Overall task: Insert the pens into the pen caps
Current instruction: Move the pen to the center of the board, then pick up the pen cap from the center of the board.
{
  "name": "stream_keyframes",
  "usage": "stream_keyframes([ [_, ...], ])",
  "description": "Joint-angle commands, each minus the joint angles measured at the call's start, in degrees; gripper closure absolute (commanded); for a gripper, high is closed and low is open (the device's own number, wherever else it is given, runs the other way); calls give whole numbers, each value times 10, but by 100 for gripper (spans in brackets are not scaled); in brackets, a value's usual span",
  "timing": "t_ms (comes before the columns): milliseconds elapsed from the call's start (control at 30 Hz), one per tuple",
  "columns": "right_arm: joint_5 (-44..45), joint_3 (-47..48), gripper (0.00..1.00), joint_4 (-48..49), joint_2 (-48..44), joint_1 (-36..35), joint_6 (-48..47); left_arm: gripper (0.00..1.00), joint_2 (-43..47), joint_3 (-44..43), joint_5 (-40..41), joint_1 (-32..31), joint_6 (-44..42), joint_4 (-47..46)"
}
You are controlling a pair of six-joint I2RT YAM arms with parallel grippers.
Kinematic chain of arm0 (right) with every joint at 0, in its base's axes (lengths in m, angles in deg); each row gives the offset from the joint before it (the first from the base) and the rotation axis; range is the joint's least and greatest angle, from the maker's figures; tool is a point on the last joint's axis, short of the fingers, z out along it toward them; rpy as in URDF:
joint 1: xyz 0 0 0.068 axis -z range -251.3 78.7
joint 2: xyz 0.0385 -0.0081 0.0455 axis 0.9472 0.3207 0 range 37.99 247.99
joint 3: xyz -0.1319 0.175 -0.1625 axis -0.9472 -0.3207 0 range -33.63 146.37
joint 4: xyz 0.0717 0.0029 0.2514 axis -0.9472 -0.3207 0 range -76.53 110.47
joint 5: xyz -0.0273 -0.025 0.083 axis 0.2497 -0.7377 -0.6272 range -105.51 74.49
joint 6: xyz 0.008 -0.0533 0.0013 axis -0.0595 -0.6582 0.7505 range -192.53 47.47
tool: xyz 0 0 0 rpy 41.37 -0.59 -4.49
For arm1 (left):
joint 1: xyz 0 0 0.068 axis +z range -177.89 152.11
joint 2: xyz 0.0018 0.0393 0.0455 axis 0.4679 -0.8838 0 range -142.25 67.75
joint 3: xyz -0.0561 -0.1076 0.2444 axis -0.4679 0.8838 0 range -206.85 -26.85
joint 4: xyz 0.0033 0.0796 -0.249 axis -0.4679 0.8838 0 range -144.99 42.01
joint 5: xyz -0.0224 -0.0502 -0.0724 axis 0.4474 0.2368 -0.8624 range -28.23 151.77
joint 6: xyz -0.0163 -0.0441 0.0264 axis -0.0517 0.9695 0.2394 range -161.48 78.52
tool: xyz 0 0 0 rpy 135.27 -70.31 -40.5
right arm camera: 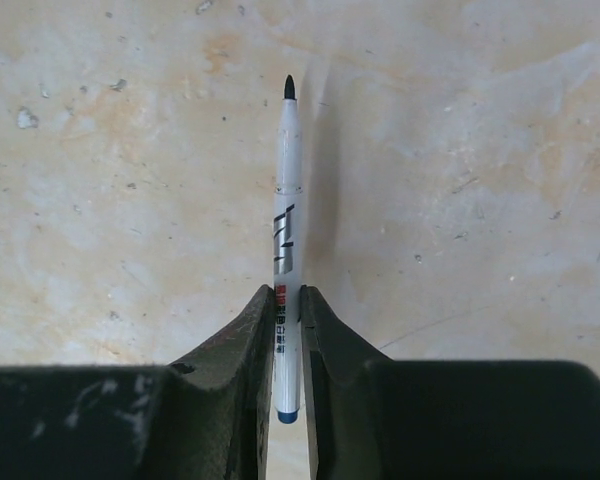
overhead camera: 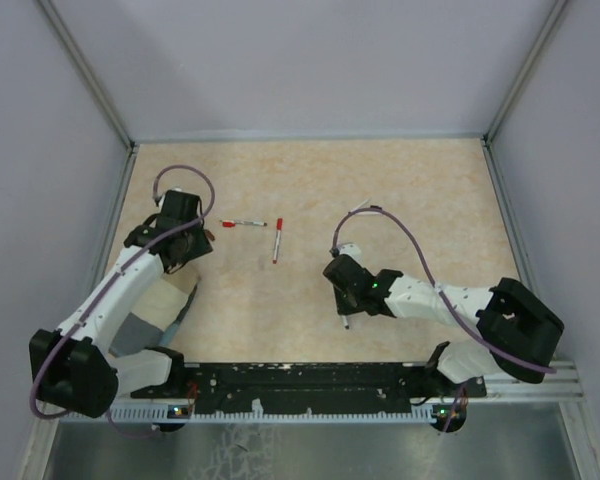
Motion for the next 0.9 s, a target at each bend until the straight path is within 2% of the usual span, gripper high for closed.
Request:
stream_keyframes([
  [0,46,0,82,-23,-10,-1,-13,53,-30,-29,19,47,-42,13],
  [167,40,-6,70,-19,-22,-1,-18,53,-63,-48,22,89,-46,8],
  [267,33,-15,67,-14,-50,-1,-25,52,-78,-49,38,110,-45,7],
  [500,11,-32,67,-3,-118,-1,-49,55,-130,-55,3,163,-55,-36],
  [667,12,-29,67,-6,-125,-1,-63,59,-194,-73,-48,176,-64,-76],
  [867,6,-41,67,9,-122,-1,-66,62,-265,-106,-60,184,-64,-74],
])
